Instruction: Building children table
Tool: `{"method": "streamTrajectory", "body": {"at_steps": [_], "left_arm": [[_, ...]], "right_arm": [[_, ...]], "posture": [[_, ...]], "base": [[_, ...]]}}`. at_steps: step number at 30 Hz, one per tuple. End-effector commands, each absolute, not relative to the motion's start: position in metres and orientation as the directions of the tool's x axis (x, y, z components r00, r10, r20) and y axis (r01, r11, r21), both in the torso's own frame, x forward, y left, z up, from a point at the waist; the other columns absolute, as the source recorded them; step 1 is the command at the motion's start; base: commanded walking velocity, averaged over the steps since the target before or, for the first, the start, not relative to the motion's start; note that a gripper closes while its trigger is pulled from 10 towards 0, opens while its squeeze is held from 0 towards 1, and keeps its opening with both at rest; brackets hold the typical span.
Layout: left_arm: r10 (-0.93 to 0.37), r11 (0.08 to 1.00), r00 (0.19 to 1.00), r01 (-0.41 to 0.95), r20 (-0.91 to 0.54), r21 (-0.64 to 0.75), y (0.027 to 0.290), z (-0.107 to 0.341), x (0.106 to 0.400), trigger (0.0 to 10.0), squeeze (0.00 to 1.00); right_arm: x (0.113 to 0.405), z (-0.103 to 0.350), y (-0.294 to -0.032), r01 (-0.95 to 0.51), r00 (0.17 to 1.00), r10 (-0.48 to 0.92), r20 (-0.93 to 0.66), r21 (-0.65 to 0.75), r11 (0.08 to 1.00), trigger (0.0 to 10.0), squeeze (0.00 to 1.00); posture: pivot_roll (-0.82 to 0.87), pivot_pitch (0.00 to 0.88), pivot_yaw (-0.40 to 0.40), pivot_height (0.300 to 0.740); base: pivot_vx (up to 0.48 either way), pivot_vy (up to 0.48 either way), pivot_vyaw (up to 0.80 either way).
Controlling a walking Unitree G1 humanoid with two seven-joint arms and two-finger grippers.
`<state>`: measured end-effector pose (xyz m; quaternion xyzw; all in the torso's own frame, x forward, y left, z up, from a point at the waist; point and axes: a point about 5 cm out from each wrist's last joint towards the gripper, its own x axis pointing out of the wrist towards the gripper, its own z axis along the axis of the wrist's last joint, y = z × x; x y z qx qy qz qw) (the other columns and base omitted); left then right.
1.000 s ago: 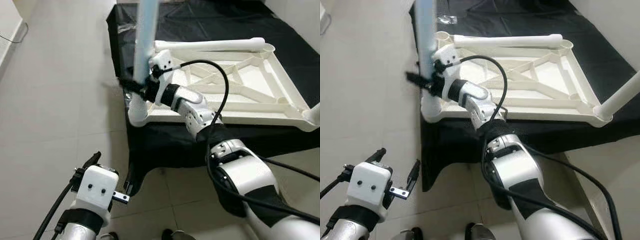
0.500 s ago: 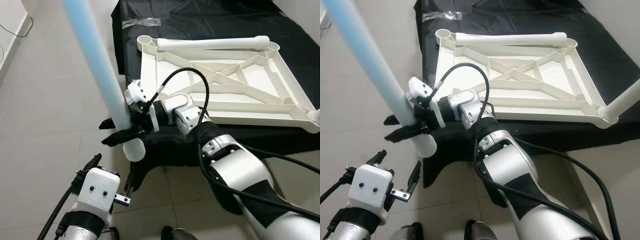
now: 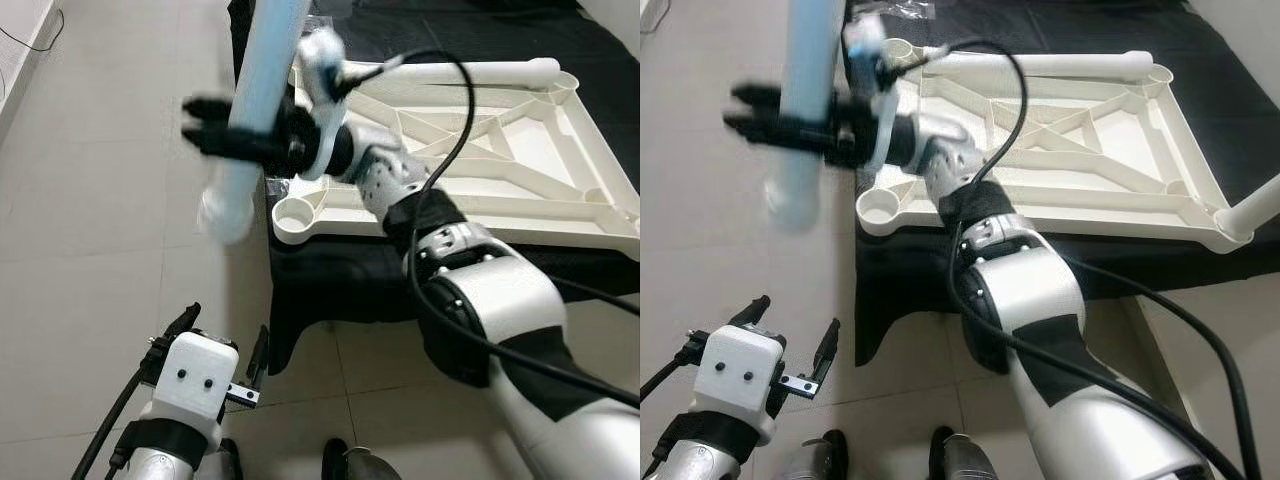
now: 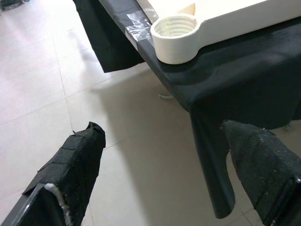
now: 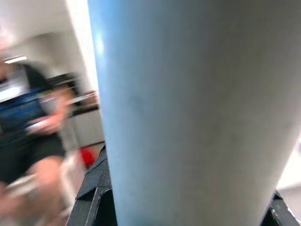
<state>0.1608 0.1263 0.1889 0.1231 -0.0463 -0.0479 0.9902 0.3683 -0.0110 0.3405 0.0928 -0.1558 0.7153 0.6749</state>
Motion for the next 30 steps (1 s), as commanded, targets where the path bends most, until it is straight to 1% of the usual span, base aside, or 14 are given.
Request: {"method": "streamTrajectory", "body": {"at_steps": [1, 2, 3, 6, 11, 12, 13, 14, 20, 21, 22, 23, 26, 30], "left_arm": [[-0.087, 0.968, 0.994, 0.069, 0.063, 0.241, 0.128, 0.186, 0.163, 10.0, 0.0], [-0.087, 0.968, 0.994, 0.069, 0.063, 0.241, 0.128, 0.186, 0.163, 10.0, 0.0], [-0.079, 0.968, 0.995, 0.061, 0.063, 0.244, 0.129, 0.186, 0.166, 10.0, 0.0], [-0.074, 0.968, 0.995, 0.056, 0.062, 0.246, 0.129, 0.186, 0.168, 10.0, 0.0], [-0.104, 0.958, 0.994, 0.089, 0.04, 0.271, 0.132, 0.186, 0.177, 10.0, 0.0], [-0.12, 0.951, 0.992, 0.106, 0.031, 0.292, 0.138, 0.186, 0.186, 10.0, 0.14], [-0.135, 0.947, 0.99, 0.118, 0.038, 0.299, 0.143, 0.189, 0.195, 10.0, 1.0], [-0.14, 0.944, 0.989, 0.12, 0.042, 0.308, 0.149, 0.192, 0.204, 10.0, 1.0], [-0.128, 0.945, 0.99, 0.103, 0.06, 0.31, 0.159, 0.199, 0.227, 10.0, 1.0], [-0.132, 0.945, 0.989, 0.105, 0.067, 0.311, 0.159, 0.202, 0.232, 10.0, 0.54], [-0.132, 0.945, 0.989, 0.105, 0.067, 0.311, 0.159, 0.202, 0.232, 10.0, 0.54], [-0.155, 0.943, 0.986, 0.128, 0.067, 0.306, 0.158, 0.204, 0.238, 10.0, 0.0], [-0.297, 0.928, 0.953, 0.274, 0.057, 0.254, 0.144, 0.208, 0.25, 10.0, 0.0], [-0.379, 0.901, 0.924, 0.357, 0.048, 0.245, 0.135, 0.208, 0.253, 10.0, 0.0]], "right_arm": [[0.383, 0.332, -0.018, -0.974, 0.2, 0.91, 0.364, -0.026, 0.224, 10.0, 0.0], [0.383, 0.332, -0.018, -0.974, 0.2, 0.91, 0.364, -0.026, 0.224, 10.0, 0.0], [0.386, 0.324, -0.02, -0.959, 0.267, 0.901, 0.343, 0.002, 0.284, 10.0, 0.0], [0.388, 0.318, -0.022, -0.949, 0.303, 0.895, 0.327, 0.019, 0.314, 10.0, 0.0], [0.383, 0.308, -0.026, -0.965, 0.243, 0.905, 0.349, -0.009, 0.262, 10.0, 0.0], [0.376, 0.304, -0.025, -0.982, 0.173, 0.915, 0.365, -0.002, 0.187, 10.0, 0.0], [0.369, 0.302, -0.024, -0.992, 0.115, 0.921, 0.372, -0.003, 0.126, 10.0, 0.0], [0.365, 0.3, -0.022, -0.997, 0.077, 0.924, 0.375, 0.011, 0.079, 10.0, 0.0], [0.352, 0.297, -0.016, -1.0, 0.022, 0.928, 0.371, 0.002, 0.022, 10.0, 0.0], [0.349, 0.296, -0.014, -1.0, 0.01, 0.93, 0.367, -0.004, 0.012, 10.0, 0.0], [0.349, 0.296, -0.014, -1.0, 0.01, 0.93, 0.367, -0.004, 0.012, 10.0, 0.0], [0.345, 0.295, -0.014, -1.0, -0.009, 0.931, 0.366, -0.007, -0.007, 10.0, 0.0], [0.337, 0.291, -0.01, -0.999, -0.033, 0.931, 0.363, 0.007, -0.039, 10.0, 0.0], [0.332, 0.289, -0.007, -0.999, -0.041, 0.932, 0.359, 0.01, -0.048, 10.0, 0.0]], "posture": [[0.16, 0.257, -0.105, 0.74], [0.16, 0.257, -0.105, 0.74], [0.15, 0.251, -0.102, 0.74], [0.15, 0.251, -0.102, 0.74], [0.15, 0.217, -0.087, 0.74], [0.15, 0.203, -0.086, 0.74], [0.15, 0.194, -0.083, 0.74], [0.14, 0.185, -0.077, 0.74], [0.14, 0.182, -0.077, 0.74], [0.13, 0.181, -0.078, 0.74], [0.13, 0.181, -0.078, 0.74], [0.13, 0.178, -0.079, 0.74], [0.13, 0.177, -0.074, 0.74], [0.13, 0.179, -0.075, 0.74]], "base": [[0.0, 0.0, 0.0], [0.0, 0.0, 0.0], [0.0, 0.0, 0.0], [0.0, 0.0, 0.0], [0.0, 0.0, 0.0], [0.0, 0.0, 0.0], [0.0, 0.0, 0.0], [0.0, 0.0, 0.0], [0.0, 0.0, 0.0], [0.0, 0.0, 0.0], [0.0, 0.0, 0.0], [0.0, 0.0, 0.0], [0.0, 0.0, 0.0], [0.0, 0.0, 0.0]]}}
